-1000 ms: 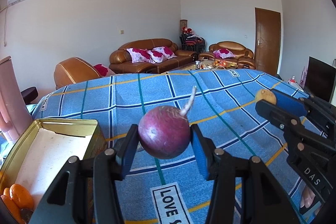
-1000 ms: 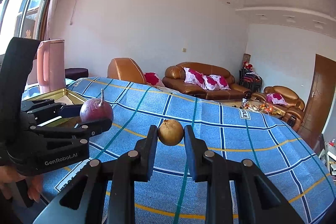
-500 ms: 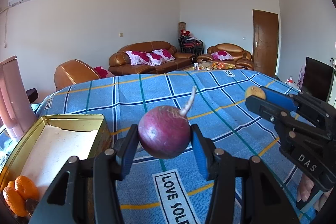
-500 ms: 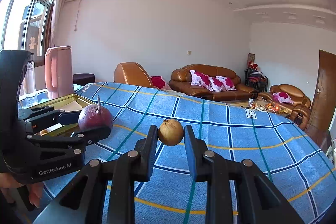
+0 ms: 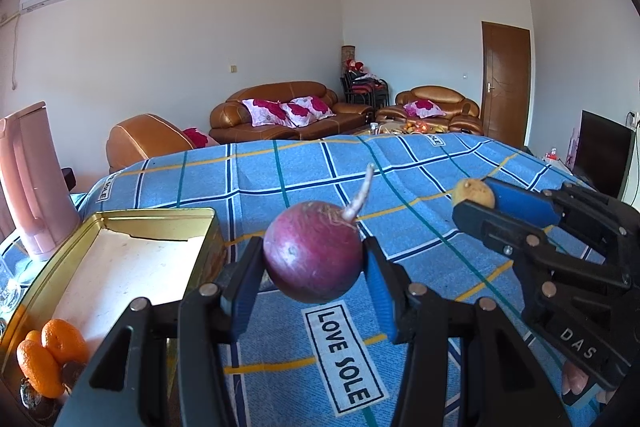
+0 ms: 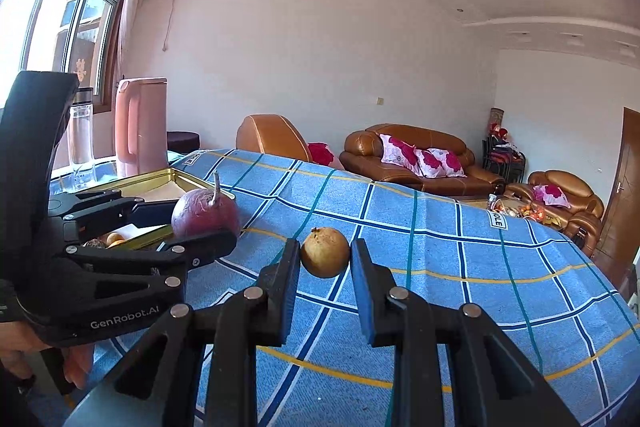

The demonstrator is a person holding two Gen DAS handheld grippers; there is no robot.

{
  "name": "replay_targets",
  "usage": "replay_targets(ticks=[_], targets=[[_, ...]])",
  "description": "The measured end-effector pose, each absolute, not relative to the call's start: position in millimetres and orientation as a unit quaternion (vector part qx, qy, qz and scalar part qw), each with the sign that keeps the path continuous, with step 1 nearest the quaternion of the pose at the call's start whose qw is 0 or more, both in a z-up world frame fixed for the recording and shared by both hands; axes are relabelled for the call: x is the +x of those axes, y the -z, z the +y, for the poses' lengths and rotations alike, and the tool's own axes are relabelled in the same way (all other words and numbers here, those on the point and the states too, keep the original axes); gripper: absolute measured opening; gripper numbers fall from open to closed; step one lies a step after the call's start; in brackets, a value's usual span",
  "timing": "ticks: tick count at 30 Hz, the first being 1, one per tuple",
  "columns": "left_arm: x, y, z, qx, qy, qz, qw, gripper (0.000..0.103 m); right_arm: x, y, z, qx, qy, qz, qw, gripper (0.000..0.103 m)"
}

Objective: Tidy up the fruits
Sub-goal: 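Carry the red onion in left tool over the tin tray while right tool brings the yellow fruit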

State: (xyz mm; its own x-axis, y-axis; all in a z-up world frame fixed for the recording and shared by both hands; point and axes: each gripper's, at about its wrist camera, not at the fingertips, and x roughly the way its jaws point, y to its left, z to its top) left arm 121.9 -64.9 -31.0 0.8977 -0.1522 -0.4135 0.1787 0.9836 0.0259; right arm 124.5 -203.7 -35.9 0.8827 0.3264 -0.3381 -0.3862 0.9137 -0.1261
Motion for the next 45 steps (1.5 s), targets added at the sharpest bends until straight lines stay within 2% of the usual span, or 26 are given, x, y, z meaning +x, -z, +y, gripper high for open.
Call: replay_targets(ticks=[45], targets=[[56,24,33,-0.007,0.020,0.184,0.983,0.051,86,34,-113,-0.111,-0.274,0.152,0.943,0.027]])
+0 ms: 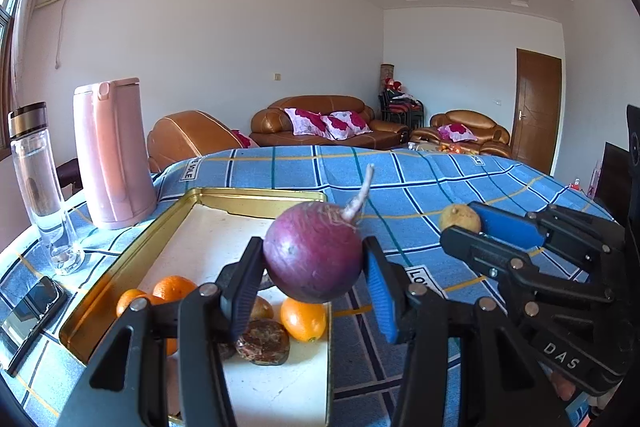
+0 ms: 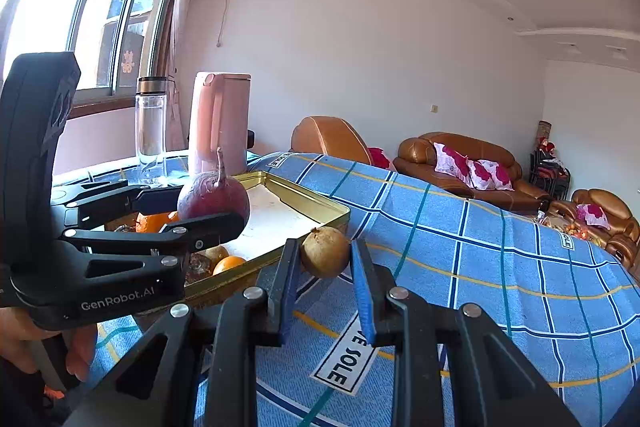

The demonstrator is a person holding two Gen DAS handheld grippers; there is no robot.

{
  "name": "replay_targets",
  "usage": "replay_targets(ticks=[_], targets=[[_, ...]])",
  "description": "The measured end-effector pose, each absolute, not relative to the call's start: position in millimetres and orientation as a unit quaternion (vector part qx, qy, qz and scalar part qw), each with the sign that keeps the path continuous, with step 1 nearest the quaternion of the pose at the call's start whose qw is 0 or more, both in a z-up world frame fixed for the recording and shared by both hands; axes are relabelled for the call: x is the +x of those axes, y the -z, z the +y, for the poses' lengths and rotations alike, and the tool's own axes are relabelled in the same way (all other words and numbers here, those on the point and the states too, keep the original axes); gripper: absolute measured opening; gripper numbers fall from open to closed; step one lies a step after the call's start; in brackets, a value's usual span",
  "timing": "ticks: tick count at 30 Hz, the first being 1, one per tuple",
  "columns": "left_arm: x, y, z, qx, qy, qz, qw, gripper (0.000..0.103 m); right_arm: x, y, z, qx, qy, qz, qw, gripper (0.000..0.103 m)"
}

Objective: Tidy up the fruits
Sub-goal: 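Carry the red onion in left tool over the tin tray while right tool brings the yellow fruit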

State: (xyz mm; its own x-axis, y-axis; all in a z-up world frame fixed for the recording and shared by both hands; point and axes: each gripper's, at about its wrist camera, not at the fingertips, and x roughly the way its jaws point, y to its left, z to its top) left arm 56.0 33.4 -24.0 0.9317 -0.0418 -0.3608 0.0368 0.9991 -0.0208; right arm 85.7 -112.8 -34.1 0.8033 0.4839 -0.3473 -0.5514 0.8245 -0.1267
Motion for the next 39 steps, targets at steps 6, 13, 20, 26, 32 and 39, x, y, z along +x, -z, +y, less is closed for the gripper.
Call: replay_targets(ticks=[6,13,20,26,32,39], targets=[[52,22,45,-0.011,0.007,0.183,0.983,0.051,84,32,-99,-0.114,-0.288,0.150,0.939,0.027],[48,22,57,-0.013,-0.007,0.183,0.983,0.051,83,30,-83,-0.118,-0.302,0.149,0.934,0.027],[47,22,73,-0.020,-0.023,0.189,0.982,0.051,81,26,-70,-0.121,-0.316,0.146,0.930,0.027],[44,25,82,-0.018,-0.034,0.192,0.981,0.051,82,25,-58,-0.121,-0.327,0.147,0.926,0.027],[42,25,89,-0.015,-0.043,0.196,0.979,0.051,81,26,-47,-0.124,-0.338,0.149,0.921,0.027],[42,30,98,-0.017,-0.050,0.207,0.977,0.051,81,27,-36,-0.127,-0.348,0.153,0.916,0.027]])
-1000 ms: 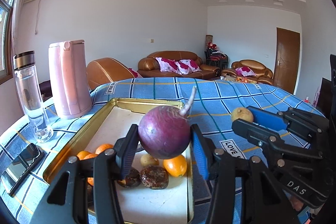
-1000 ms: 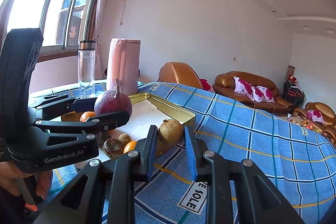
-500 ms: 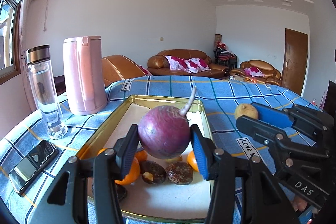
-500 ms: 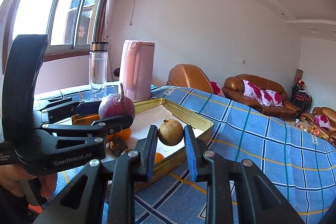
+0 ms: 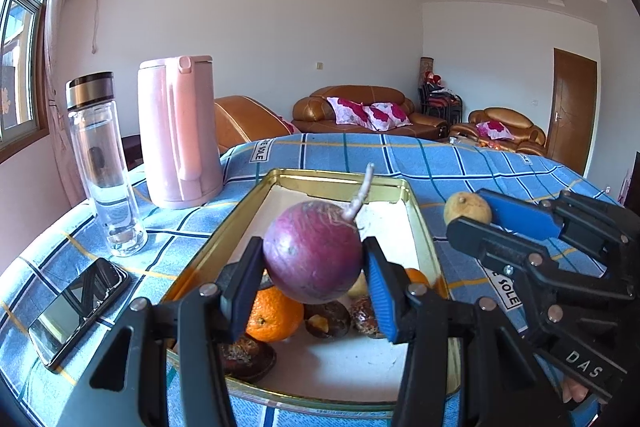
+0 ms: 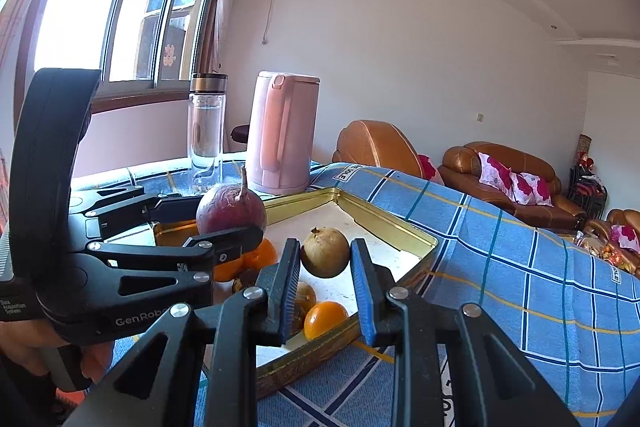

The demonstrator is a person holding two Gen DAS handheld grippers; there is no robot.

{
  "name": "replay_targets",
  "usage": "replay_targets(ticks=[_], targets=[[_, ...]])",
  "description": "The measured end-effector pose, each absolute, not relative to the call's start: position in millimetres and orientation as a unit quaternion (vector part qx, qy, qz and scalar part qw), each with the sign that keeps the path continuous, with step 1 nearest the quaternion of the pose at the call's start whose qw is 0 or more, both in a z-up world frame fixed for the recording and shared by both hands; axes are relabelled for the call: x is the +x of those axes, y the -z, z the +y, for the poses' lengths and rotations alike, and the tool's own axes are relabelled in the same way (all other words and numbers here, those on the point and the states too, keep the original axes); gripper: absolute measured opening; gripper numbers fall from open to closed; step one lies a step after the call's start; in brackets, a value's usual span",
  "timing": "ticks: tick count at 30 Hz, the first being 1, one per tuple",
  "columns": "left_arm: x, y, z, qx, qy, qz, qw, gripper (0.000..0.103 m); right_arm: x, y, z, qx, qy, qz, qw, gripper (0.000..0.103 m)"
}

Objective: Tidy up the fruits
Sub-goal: 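Carry the red onion in left tool over the tin tray while right tool brings the yellow fruit, then open left tool to drop the red onion into the tray while right tool releases the yellow fruit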

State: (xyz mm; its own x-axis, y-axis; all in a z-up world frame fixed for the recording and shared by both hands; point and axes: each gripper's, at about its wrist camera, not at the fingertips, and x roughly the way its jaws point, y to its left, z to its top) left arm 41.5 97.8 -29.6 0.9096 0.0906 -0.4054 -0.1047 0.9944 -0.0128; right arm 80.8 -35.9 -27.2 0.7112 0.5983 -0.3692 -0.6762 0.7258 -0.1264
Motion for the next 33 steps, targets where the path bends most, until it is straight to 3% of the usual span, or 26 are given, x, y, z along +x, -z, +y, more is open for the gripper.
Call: replay_targets(ticks=[33], targets=[[39,40,114,-0.003,-0.050,0.237,0.970,0.051,98,51,2,-0.140,-0.360,0.231,0.893,0.028]])
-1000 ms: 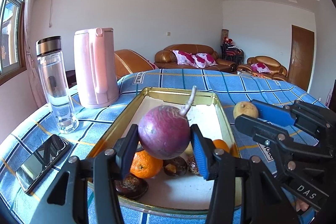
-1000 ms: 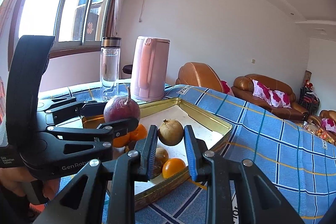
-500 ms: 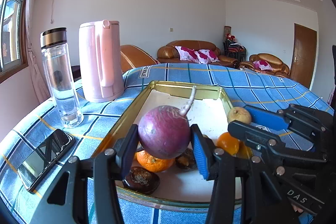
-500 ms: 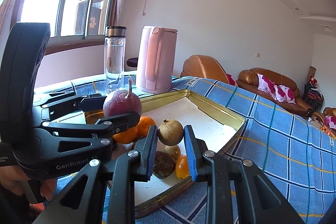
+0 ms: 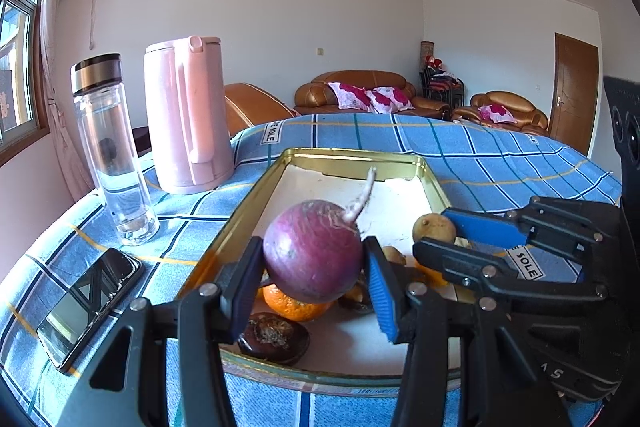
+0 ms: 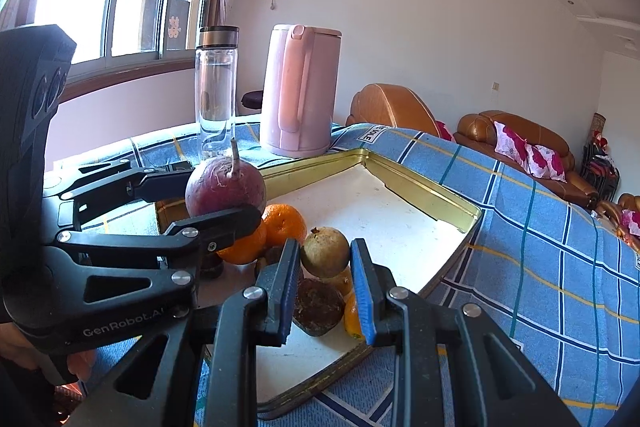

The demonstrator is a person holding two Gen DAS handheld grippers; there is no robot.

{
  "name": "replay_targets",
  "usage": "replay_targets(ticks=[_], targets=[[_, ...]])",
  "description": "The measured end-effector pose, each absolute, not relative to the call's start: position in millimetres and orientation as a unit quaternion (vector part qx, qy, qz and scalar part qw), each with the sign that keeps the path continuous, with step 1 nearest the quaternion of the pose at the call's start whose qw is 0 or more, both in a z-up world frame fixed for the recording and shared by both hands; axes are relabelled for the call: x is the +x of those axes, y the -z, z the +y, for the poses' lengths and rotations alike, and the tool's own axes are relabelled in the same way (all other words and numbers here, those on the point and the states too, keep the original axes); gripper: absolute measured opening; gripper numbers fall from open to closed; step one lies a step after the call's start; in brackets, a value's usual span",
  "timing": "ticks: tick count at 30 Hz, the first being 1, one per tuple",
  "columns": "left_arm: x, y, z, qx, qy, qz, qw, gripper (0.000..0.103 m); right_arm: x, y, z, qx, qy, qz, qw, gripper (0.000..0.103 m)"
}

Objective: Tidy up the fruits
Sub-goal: 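Open left tool to drop the red onion into the tray while right tool releases the yellow fruit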

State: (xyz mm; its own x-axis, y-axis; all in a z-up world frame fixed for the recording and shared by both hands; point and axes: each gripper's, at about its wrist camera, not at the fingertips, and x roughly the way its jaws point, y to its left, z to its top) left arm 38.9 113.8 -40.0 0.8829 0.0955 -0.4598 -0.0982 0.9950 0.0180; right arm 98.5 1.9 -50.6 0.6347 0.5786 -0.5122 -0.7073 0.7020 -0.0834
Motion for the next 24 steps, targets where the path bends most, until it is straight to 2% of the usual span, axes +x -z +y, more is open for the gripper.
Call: replay_targets(ticks=[9,12,16,18,24], targets=[[43,48,114,0.002,-0.050,0.260,0.964,0.053,105,59,4,-0.141,-0.368,0.268,0.879,0.028],[43,47,117,-0.004,-0.049,0.261,0.964,0.055,105,60,2,-0.137,-0.361,0.269,0.883,0.036],[39,45,119,-0.004,-0.058,0.253,0.966,0.066,108,58,-6,-0.119,-0.358,0.269,0.886,0.050],[37,42,120,-0.005,-0.065,0.245,0.967,0.071,106,56,-10,-0.112,-0.356,0.263,0.889,0.054],[30,37,120,-0.011,-0.068,0.230,0.971,0.087,96,50,-22,-0.102,-0.349,0.237,0.901,0.057]])
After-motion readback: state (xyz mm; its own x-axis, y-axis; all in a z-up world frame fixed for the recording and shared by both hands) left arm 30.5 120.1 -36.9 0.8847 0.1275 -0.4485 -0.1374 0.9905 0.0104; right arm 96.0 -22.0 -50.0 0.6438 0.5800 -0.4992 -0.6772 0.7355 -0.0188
